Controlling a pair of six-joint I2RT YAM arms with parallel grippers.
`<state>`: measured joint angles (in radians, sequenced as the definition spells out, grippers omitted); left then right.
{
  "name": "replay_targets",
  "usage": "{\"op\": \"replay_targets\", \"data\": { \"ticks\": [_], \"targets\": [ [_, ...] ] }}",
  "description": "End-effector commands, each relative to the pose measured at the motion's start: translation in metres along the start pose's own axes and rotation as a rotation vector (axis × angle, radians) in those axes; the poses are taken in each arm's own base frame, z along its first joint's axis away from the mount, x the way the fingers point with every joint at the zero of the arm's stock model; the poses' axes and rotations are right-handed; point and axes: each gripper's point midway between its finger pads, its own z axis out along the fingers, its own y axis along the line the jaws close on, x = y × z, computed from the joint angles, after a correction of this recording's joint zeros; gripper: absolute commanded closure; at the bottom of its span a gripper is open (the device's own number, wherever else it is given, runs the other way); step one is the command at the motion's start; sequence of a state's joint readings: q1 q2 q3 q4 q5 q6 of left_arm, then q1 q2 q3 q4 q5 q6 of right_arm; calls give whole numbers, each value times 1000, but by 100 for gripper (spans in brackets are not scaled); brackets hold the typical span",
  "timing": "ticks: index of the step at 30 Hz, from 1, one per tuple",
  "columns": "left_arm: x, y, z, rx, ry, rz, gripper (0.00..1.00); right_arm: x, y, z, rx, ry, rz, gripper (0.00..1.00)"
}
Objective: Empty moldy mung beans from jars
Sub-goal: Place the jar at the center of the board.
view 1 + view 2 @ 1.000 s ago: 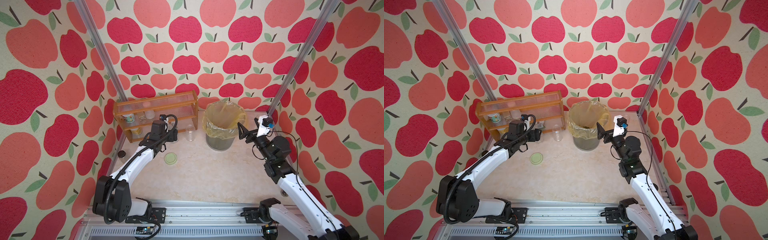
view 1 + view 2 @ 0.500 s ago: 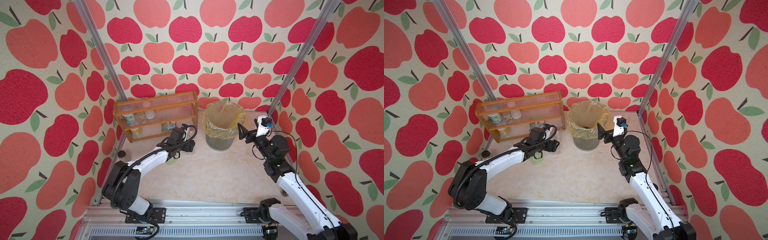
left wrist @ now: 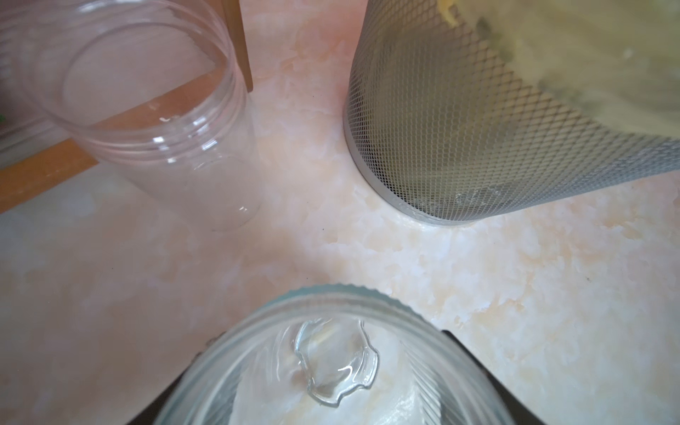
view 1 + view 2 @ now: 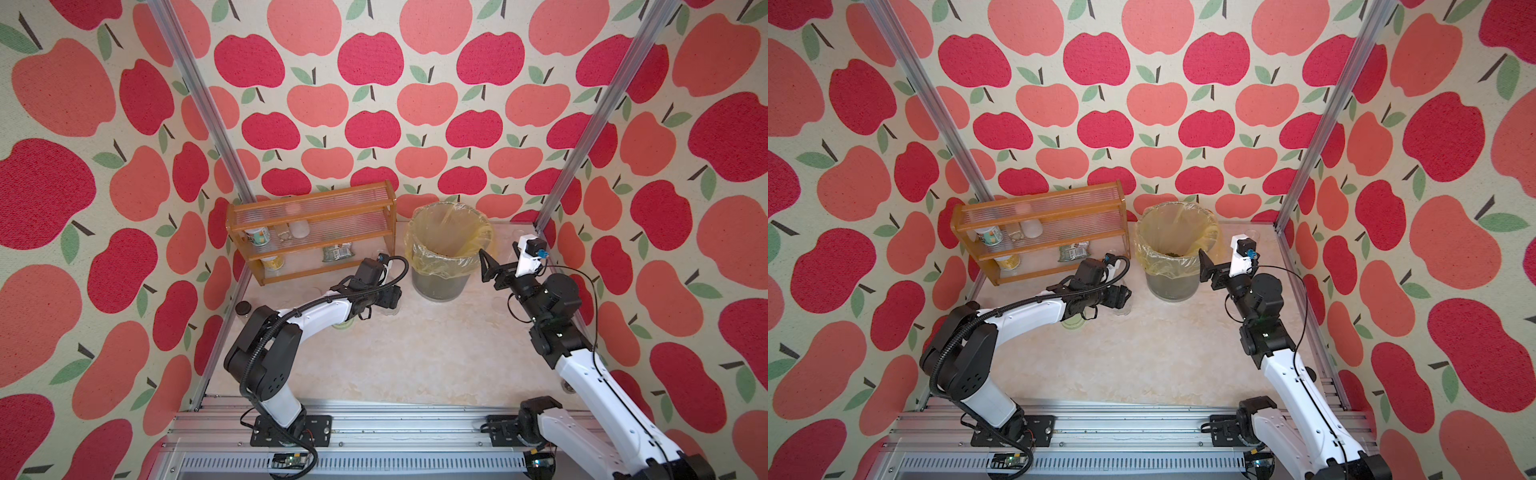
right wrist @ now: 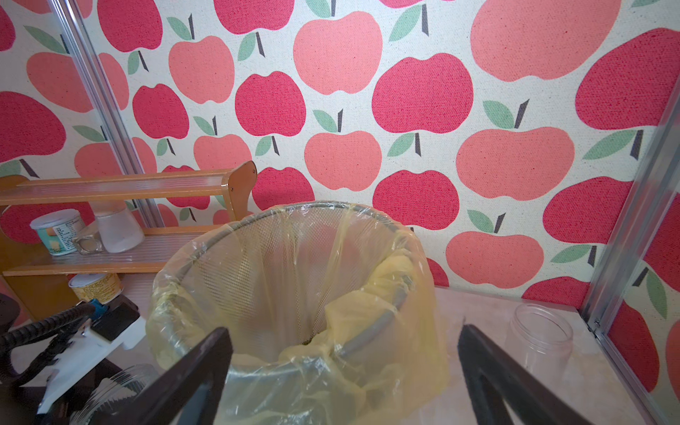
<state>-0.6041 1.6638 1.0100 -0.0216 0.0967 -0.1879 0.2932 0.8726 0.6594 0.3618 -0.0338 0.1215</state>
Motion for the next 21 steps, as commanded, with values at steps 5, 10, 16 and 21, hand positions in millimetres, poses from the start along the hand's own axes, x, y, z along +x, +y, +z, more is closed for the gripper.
{"op": "replay_targets", "data": {
  "ticks": [5,10,16,21],
  "targets": [
    [-30,-8,-6,-10,-97,26,21,6,-5,-1,22,26,0,1],
    [-34,-11,-13,-11,-100,57,0,8,-6,-1,25,30,5,1],
    [-41,-19,-22,-13,-114,100,0,9,-7,0,26,33,9,1],
    [-49,-23,-35,-22,-139,112,0,8,-7,0,26,30,10,1]
  ]
}}
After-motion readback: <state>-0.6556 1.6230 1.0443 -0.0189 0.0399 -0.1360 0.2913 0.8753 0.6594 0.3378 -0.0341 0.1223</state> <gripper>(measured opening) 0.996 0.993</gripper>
